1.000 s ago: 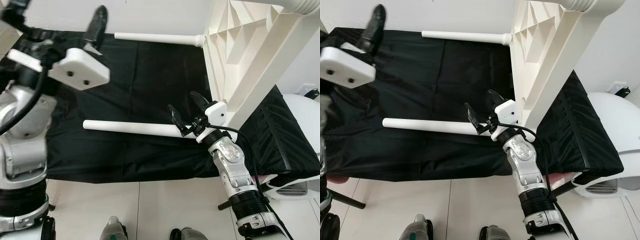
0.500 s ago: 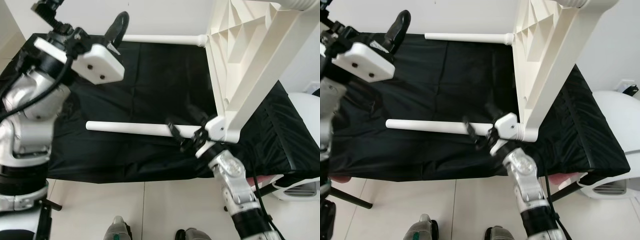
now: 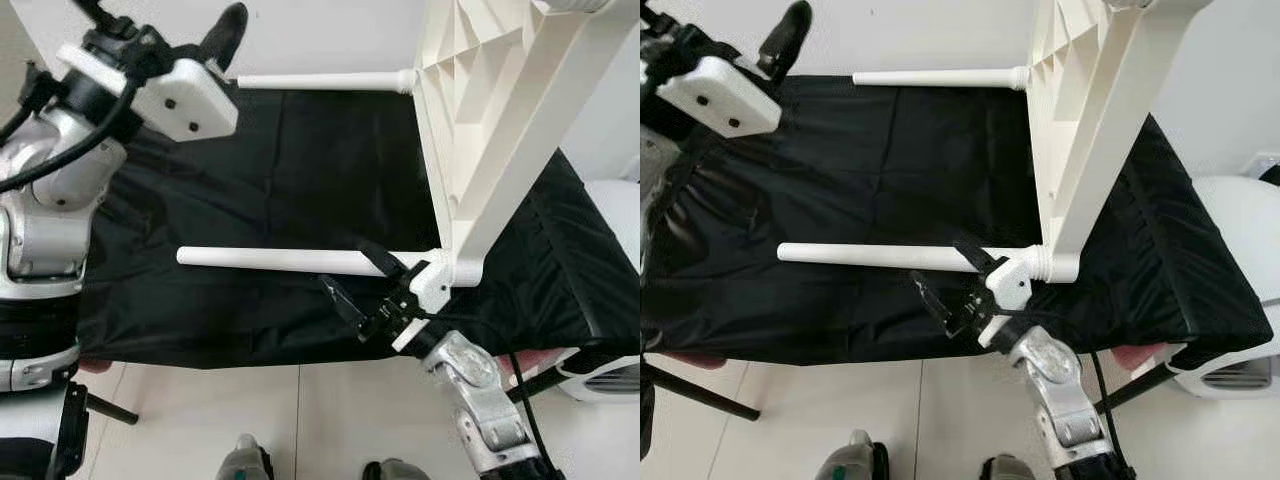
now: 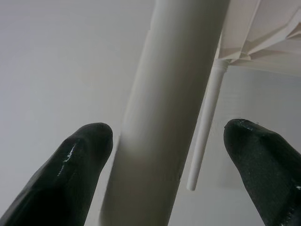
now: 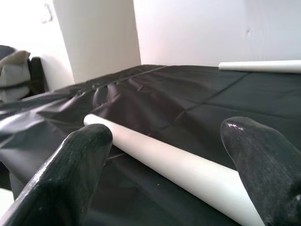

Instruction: Building children table

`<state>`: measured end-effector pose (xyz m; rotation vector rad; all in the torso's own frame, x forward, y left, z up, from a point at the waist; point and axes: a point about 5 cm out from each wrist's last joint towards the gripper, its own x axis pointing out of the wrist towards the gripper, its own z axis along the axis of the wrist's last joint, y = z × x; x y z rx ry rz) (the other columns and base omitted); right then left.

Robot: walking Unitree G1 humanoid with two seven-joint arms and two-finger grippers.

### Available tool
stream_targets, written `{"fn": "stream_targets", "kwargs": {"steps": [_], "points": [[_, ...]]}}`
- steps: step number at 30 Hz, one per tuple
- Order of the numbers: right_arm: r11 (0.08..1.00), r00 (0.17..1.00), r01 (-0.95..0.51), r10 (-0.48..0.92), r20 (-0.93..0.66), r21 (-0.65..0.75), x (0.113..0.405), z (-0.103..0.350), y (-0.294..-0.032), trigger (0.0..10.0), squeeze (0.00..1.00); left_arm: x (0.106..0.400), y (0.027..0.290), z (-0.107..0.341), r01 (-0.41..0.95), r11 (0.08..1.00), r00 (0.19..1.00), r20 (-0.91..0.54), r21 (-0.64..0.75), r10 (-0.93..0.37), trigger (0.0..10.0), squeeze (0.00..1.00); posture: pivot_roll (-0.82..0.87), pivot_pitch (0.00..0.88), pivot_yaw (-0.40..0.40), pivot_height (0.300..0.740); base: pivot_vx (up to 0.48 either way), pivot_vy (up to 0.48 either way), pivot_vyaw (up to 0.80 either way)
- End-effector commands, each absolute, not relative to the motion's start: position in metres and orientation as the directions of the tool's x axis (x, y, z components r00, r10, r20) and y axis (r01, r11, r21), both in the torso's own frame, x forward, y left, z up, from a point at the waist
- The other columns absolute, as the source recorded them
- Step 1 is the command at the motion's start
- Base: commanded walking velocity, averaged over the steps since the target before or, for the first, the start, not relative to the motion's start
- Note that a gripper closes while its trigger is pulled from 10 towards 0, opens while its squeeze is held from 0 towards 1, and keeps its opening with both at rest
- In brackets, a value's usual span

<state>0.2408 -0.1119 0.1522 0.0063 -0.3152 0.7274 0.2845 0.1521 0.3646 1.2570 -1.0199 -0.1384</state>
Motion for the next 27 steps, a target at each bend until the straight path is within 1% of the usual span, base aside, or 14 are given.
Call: {"fn": "stream_targets", "kwargs": {"steps": [1, 5, 12, 13, 14, 15, 16, 20, 21, 23, 24, 25, 26, 27], "points": [[0.753, 0.707, -0.654, 0.645, 0.291, -0.078, 0.236, 0.155, -0.114, 10.0, 0.0, 0.29, 0.155, 0.365, -0.435, 0.332, 0.603, 0.544, 0.837, -0.583, 10.0, 0.0, 0.07, 0.09, 0.102, 0.74, 0.0, 0.0, 0.0], [0.773, 0.729, -0.629, 0.623, 0.283, -0.082, 0.227, 0.159, -0.122, 10.0, 0.0, 0.299, 0.16, 0.364, -0.407, 0.317, 0.645, 0.515, 0.857, -0.564, 10.0, 0.0, 0.04, 0.088, 0.131, 0.74, 0.0, 0.0, 0.0], [0.807, 0.764, -0.586, 0.581, 0.281, -0.075, 0.219, 0.159, -0.131, 10.0, 0.0, 0.305, 0.162, 0.365, -0.382, 0.303, 0.671, 0.488, 0.873, -0.558, 10.0, 0.0, 0.02, 0.086, 0.145, 0.74, 0.0, 0.0, 0.0], [0.822, 0.78, -0.565, 0.561, 0.276, -0.073, 0.217, 0.158, -0.135, 10.0, 0.0, 0.308, 0.162, 0.365, -0.373, 0.3, 0.679, 0.478, 0.878, -0.556, 10.0, 0.0, 0.01, 0.085, 0.151, 0.74, 0.0, 0.0, 0.0], [0.839, 0.798, -0.539, 0.537, 0.273, -0.072, 0.214, 0.158, -0.139, 10.0, 0.0, 0.31, 0.162, 0.365, -0.365, 0.298, 0.686, 0.471, 0.882, -0.555, 9.7, 0.0, 0.0, 0.084, 0.16, 0.74, 0.0, 0.0, 0.0], [0.859, 0.819, -0.508, 0.506, 0.27, -0.069, 0.212, 0.158, -0.143, 10.0, 0.0, 0.312, 0.163, 0.365, -0.36, 0.297, 0.691, 0.467, 0.884, -0.552, 6.1, 0.0, -0.01, 0.083, 0.166, 0.74, 0.0, 0.0, 0.0], [0.874, 0.835, -0.482, 0.481, 0.267, -0.069, 0.209, 0.157, -0.147, 10.0, 0.0, 0.313, 0.163, 0.365, -0.356, 0.295, 0.694, 0.462, 0.887, -0.552, 5.1, 0.0, -0.02, 0.083, 0.169, 0.74, 0.0, 0.0, 0.0], [0.886, 0.848, -0.459, 0.46, 0.262, -0.068, 0.206, 0.157, -0.15, 10.0, 0.0, 0.314, 0.163, 0.365, -0.353, 0.293, 0.696, 0.458, 0.889, -0.553, 5.1, 0.0, -0.02, 0.083, 0.169, 0.74, 0.0, 0.0, 0.0], [0.896, 0.859, -0.439, 0.439, 0.264, -0.063, 0.205, 0.157, -0.152, 10.0, 0.0, 0.315, 0.163, 0.365, -0.348, 0.291, 0.699, 0.454, 0.891, -0.553, 3.5, 0.0, -0.04, 0.083, 0.182, 0.74, 0.0, 0.0, 0.0], [0.896, 0.859, -0.439, 0.439, 0.264, -0.063, 0.205, 0.157, -0.152, 10.0, 0.0, 0.315, 0.163, 0.365, -0.348, 0.291, 0.699, 0.454, 0.891, -0.553, 3.5, 0.0, -0.04, 0.083, 0.182, 0.74, 0.0, 0.0, 0.0], [0.908, 0.871, -0.413, 0.414, 0.262, -0.062, 0.203, 0.156, -0.155, 10.0, 0.0, 0.317, 0.164, 0.365, -0.344, 0.291, 0.703, 0.45, 0.893, -0.551, 0.0, 0.0, -0.05, 0.084, 0.187, 0.74, 0.0, 0.0, 0.0], [0.93, 0.894, -0.362, 0.364, 0.261, -0.057, 0.199, 0.154, -0.159, 10.0, 0.0, 0.319, 0.165, 0.365, -0.335, 0.289, 0.709, 0.442, 0.897, -0.55, 0.0, 0.0, -0.07, 0.088, 0.198, 0.74, 0.0, 0.0, 0.0], [0.93, 0.894, -0.362, 0.364, 0.261, -0.057, 0.199, 0.154, -0.159, 10.0, 0.0, 0.319, 0.165, 0.365, -0.335, 0.289, 0.709, 0.442, 0.897, -0.55, 0.0, 0.0, -0.07, 0.088, 0.198, 0.74, 0.0, 0.0, 0.0], [0.947, 0.913, -0.318, 0.319, 0.254, -0.046, 0.194, 0.151, -0.164, 10.0, 0.0, 0.321, 0.166, 0.364, -0.326, 0.289, 0.714, 0.435, 0.9, -0.549, 0.0, 0.0, -0.07, 0.089, 0.2, 0.74, 0.0, 0.0, 0.0]]}}
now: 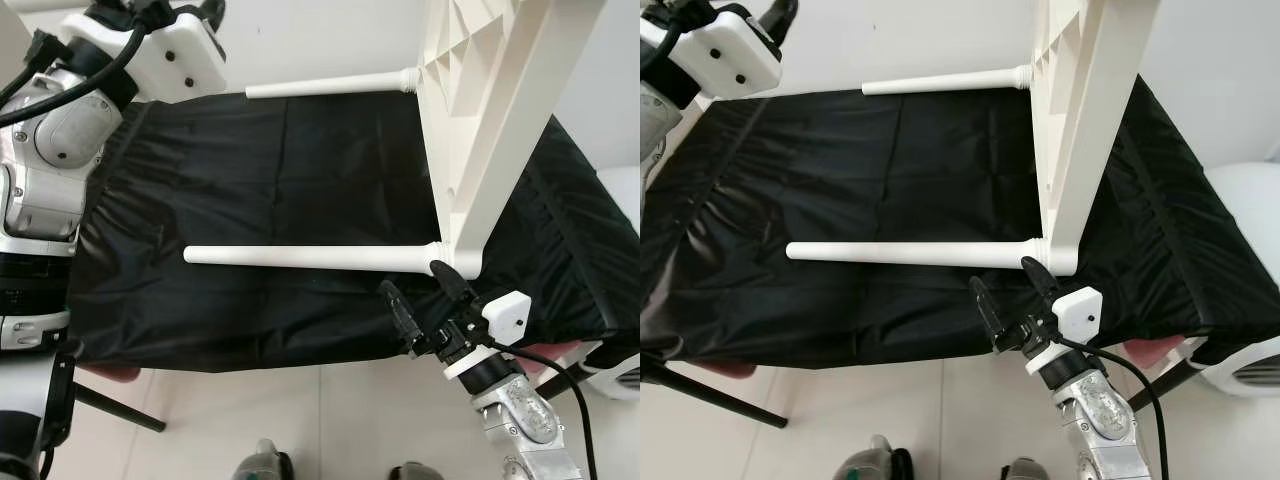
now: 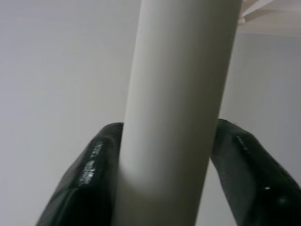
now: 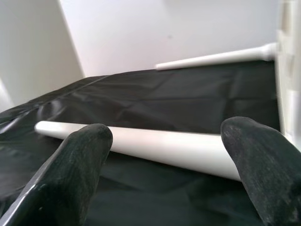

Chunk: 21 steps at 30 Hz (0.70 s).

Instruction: Building children table

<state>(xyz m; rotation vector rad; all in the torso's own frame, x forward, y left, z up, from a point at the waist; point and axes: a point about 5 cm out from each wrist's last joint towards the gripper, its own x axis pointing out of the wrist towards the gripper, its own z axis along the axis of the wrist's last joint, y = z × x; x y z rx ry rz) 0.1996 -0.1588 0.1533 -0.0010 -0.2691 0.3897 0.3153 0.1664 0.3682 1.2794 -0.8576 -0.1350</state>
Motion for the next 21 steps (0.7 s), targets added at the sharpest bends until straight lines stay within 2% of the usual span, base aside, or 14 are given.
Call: {"fn": "stream_targets", "kwargs": {"steps": [1, 5, 7, 10, 12, 16, 17, 18, 19, 20, 21], "points": [[0.947, 0.913, -0.318, 0.319, 0.254, -0.046, 0.194, 0.151, -0.164, 10.0, 0.0, 0.321, 0.166, 0.364, -0.326, 0.289, 0.714, 0.435, 0.9, -0.549, 0.0, 0.0, -0.07, 0.089, 0.2, 0.74, 0.0, 0.0, 0.0], [0.958, 0.927, -0.285, 0.285, 0.243, -0.035, 0.189, 0.147, -0.167, 10.0, 0.0, 0.322, 0.167, 0.365, -0.318, 0.291, 0.722, 0.43, 0.902, -0.542, 0.0, 0.0, -0.08, 0.091, 0.201, 0.74, 0.0, 0.0, 0.0], [0.978, 0.956, -0.209, 0.203, 0.213, 0.008, 0.179, 0.139, -0.174, 10.0, 0.0, 0.327, 0.172, 0.359, -0.288, 0.305, 0.746, 0.412, 0.908, -0.524, 0.0, 0.0, -0.12, 0.098, 0.204, 0.74, 0.0, 0.0, 0.0], [0.987, 0.967, -0.161, 0.153, 0.202, 0.025, 0.175, 0.135, -0.179, 10.0, 0.0, 0.329, 0.173, 0.355, -0.278, 0.309, 0.755, 0.406, 0.91, -0.515, 0.0, 0.0, -0.12, 0.099, 0.204, 0.74, 0.0, 0.0, 0.0], [0.997, 0.98, -0.065, 0.056, 0.192, 0.041, 0.173, 0.131, -0.193, 10.0, 0.0, 0.331, 0.174, 0.35, -0.26, 0.314, 0.764, 0.393, 0.913, -0.511, 0.0, 0.0, -0.13, 0.099, 0.206, 0.74, 0.0, 0.0, 0.0], [0.999, 0.982, -0.029, 0.022, 0.189, 0.034, 0.172, 0.13, -0.2, 10.0, 0.0, 0.331, 0.174, 0.349, -0.257, 0.315, 0.765, 0.392, 0.913, -0.512, 0.0, 0.0, -0.13, 0.098, 0.209, 0.74, 0.0, 0.0, 0.0], [1.0, 0.982, 0.002, -0.008, 0.19, 0.029, 0.173, 0.13, -0.204, 10.0, 0.0, 0.332, 0.174, 0.348, -0.258, 0.313, 0.768, 0.391, 0.914, -0.508, 0.9, 0.0, -0.13, 0.097, 0.208, 0.74, 0.0, 0.0, 0.0], [1.0, 0.982, 0.002, -0.008, 0.19, 0.029, 0.173, 0.13, -0.204, 10.0, 0.0, 0.332, 0.174, 0.348, -0.258, 0.313, 0.768, 0.391, 0.914, -0.508, 0.9, 0.0, -0.13, 0.097, 0.208, 0.74, 0.0, 0.0, 0.0], [0.999, 0.981, 0.019, -0.025, 0.192, 0.03, 0.173, 0.13, -0.207, 10.0, 0.0, 0.333, 0.174, 0.347, -0.258, 0.31, 0.769, 0.388, 0.915, -0.507, 6.6, 0.0, -0.14, 0.096, 0.206, 0.74, 0.0, 0.0, 0.0], [0.999, 0.981, 0.02, -0.025, 0.194, 0.029, 0.175, 0.131, -0.206, 10.0, 0.0, 0.333, 0.172, 0.347, -0.254, 0.315, 0.766, 0.389, 0.914, -0.512, 10.0, 0.0, -0.13, 0.095, 0.205, 0.74, 0.0, 0.0, 0.0], [0.999, 0.981, 0.02, -0.025, 0.194, 0.029, 0.175, 0.131, -0.206, 10.0, 0.0, 0.333, 0.172, 0.347, -0.254, 0.315, 0.766, 0.389, 0.914, -0.512, 10.0, 0.0, -0.13, 0.095, 0.205, 0.74, 0.0, 0.0, 0.0]]}}
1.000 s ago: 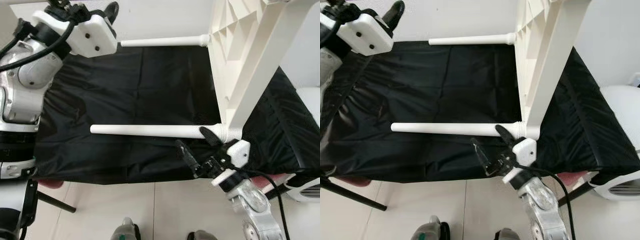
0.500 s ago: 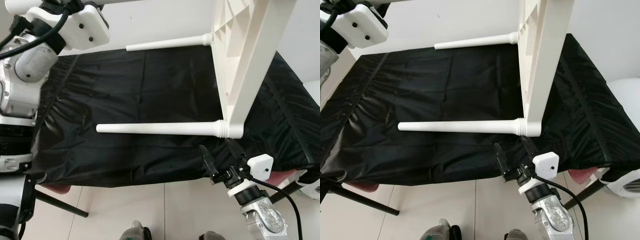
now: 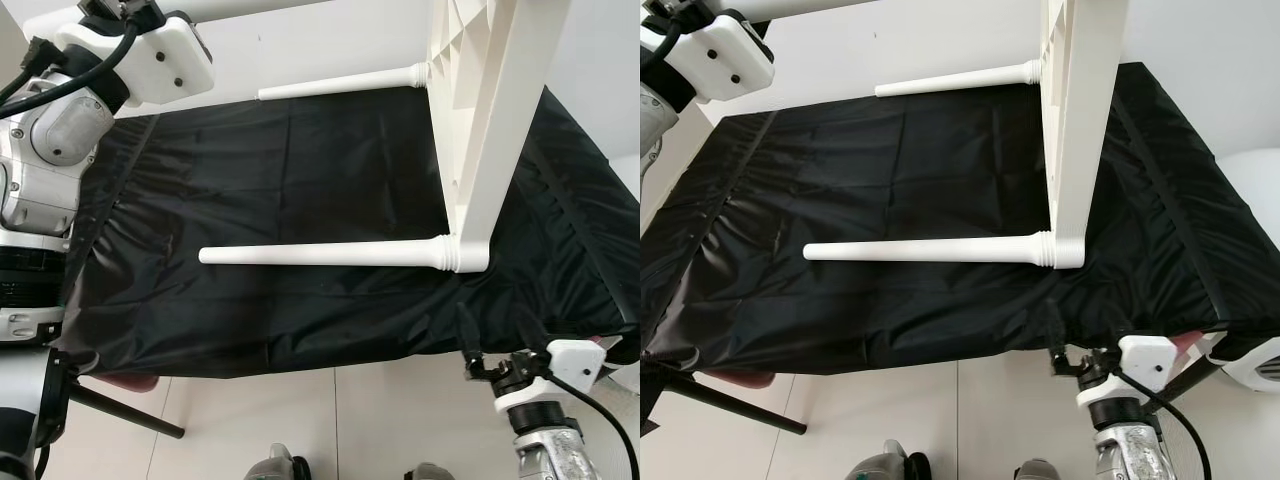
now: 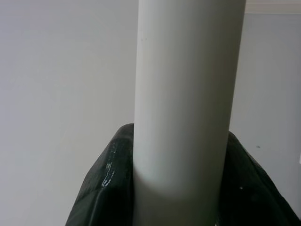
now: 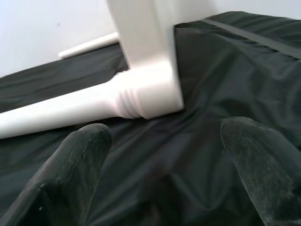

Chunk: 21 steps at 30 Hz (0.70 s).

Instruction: Building children table

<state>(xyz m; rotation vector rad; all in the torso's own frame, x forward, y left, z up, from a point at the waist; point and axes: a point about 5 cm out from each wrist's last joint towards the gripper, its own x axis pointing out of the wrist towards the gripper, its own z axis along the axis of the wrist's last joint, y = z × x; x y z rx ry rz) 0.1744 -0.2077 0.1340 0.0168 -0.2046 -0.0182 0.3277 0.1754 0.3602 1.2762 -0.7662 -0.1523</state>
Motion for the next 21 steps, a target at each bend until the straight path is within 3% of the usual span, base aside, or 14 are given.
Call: {"fn": "stream_targets", "kwargs": {"steps": [1, 2, 11, 12, 13, 14, 21], "points": [[0.999, 0.981, 0.02, -0.025, 0.194, 0.029, 0.175, 0.131, -0.206, 10.0, 0.0, 0.333, 0.172, 0.347, -0.254, 0.315, 0.766, 0.389, 0.914, -0.512, 10.0, 0.0, -0.13, 0.095, 0.205, 0.74, 0.0, 0.0, 0.0], [1.0, 0.98, 0.012, -0.017, 0.196, 0.028, 0.177, 0.133, -0.204, 10.0, 0.0, 0.332, 0.17, 0.349, -0.259, 0.307, 0.761, 0.39, 0.916, -0.518, 10.0, 1.0, -0.13, 0.093, 0.2, 0.74, 0.0, 0.0, 0.0], [1.0, 0.98, 0.002, -0.006, 0.197, 0.018, 0.179, 0.134, -0.204, 10.0, 0.0, 0.33, 0.167, 0.35, -0.25, 0.314, 0.758, 0.387, 0.916, -0.526, 10.0, 1.0, -0.12, 0.096, 0.196, 0.74, 0.0, 0.0, 0.0], [1.0, 0.98, -0.001, -0.002, 0.198, 0.017, 0.18, 0.134, -0.203, 10.0, 0.0, 0.327, 0.161, 0.35, -0.23, 0.309, 0.751, 0.37, 0.923, -0.547, 10.0, 0.79, -0.11, 0.1, 0.191, 0.74, 0.0, 0.0, 0.0], [1.0, 0.98, -0.001, -0.002, 0.198, 0.017, 0.18, 0.134, -0.203, 10.0, 0.0, 0.327, 0.161, 0.35, -0.23, 0.309, 0.751, 0.37, 0.923, -0.547, 10.0, 0.79, -0.11, 0.1, 0.191, 0.74, 0.0, 0.0, 0.0], [1.0, 0.98, -0.007, 0.004, 0.199, 0.016, 0.181, 0.135, -0.203, 10.0, 0.0, 0.325, 0.155, 0.351, -0.216, 0.307, 0.743, 0.36, 0.927, -0.564, 10.0, 0.0, -0.1, 0.103, 0.19, 0.74, 0.0, 0.0, 0.0], [1.0, 0.98, -0.021, 0.018, 0.198, 0.012, 0.185, 0.136, -0.202, 10.0, 0.0, 0.319, 0.143, 0.36, -0.221, 0.312, 0.713, 0.372, 0.924, -0.595, 10.0, 0.0, -0.09, 0.106, 0.183, 0.74, 0.0, 0.0, 0.0]]}}
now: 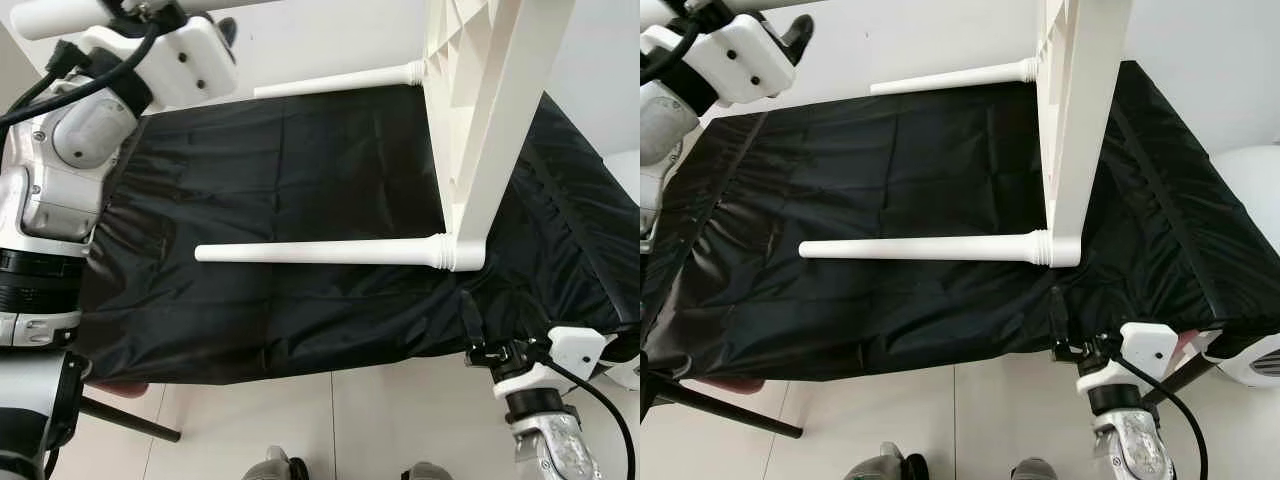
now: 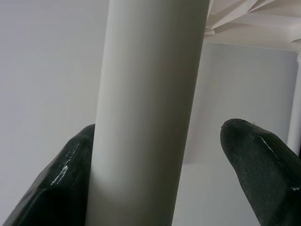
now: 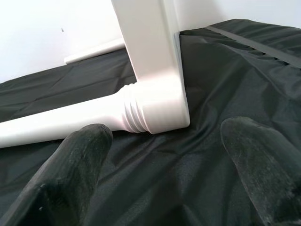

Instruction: Building children table

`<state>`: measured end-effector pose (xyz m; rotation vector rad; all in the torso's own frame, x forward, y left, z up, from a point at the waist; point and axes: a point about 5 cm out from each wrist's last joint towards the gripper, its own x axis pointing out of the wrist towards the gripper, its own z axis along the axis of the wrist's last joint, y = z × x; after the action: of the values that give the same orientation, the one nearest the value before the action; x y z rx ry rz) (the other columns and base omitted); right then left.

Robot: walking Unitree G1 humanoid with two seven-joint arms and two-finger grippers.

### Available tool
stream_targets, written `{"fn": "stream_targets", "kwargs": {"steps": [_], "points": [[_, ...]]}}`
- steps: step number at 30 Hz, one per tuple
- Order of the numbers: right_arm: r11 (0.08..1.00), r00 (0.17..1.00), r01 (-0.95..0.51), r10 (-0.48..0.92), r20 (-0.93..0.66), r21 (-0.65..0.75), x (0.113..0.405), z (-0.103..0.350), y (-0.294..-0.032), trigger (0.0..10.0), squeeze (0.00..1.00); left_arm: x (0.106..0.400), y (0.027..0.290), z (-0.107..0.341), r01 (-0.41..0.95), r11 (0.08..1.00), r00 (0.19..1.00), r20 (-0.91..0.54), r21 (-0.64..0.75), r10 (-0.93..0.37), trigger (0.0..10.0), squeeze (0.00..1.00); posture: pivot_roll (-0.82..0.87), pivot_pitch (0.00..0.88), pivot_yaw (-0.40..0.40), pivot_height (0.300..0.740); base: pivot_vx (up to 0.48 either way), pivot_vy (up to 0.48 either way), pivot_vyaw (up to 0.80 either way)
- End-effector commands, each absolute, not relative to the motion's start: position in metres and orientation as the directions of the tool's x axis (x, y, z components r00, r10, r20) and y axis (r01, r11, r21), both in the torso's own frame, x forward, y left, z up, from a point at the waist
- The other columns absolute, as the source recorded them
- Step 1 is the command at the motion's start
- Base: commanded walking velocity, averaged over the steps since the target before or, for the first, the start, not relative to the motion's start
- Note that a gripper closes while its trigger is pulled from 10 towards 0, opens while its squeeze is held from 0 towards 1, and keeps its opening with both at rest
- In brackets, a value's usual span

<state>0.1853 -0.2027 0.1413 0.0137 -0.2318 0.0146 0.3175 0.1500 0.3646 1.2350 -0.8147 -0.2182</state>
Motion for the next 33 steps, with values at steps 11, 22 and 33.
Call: {"fn": "stream_targets", "kwargs": {"steps": [11, 22, 33], "points": [[0.999, 0.98, -0.047, 0.045, 0.192, 0.004, 0.19, 0.135, -0.2, 10.0, 0.0, 0.31, 0.127, 0.372, -0.26, 0.315, 0.661, 0.406, 0.913, -0.631, 10.0, 0.0, -0.06, 0.109, 0.171, 0.74, 0.0, 0.0, 0.0], [0.999, 0.98, -0.055, 0.054, 0.19, 0.001, 0.192, 0.136, -0.201, 10.0, 0.0, 0.304, 0.112, 0.379, -0.275, 0.326, 0.612, 0.426, 0.905, -0.666, 10.0, 0.0, -0.07, 0.105, 0.171, 0.74, 0.0, 0.0, 0.0], [0.999, 0.981, -0.05, 0.049, 0.185, 0.001, 0.193, 0.134, -0.202, 10.0, 0.0, 0.307, 0.113, 0.379, -0.274, 0.311, 0.626, 0.414, 0.91, -0.661, 0.0, 0.0, -0.07, 0.106, 0.171, 0.74, 0.0, 0.0, 0.0]]}}
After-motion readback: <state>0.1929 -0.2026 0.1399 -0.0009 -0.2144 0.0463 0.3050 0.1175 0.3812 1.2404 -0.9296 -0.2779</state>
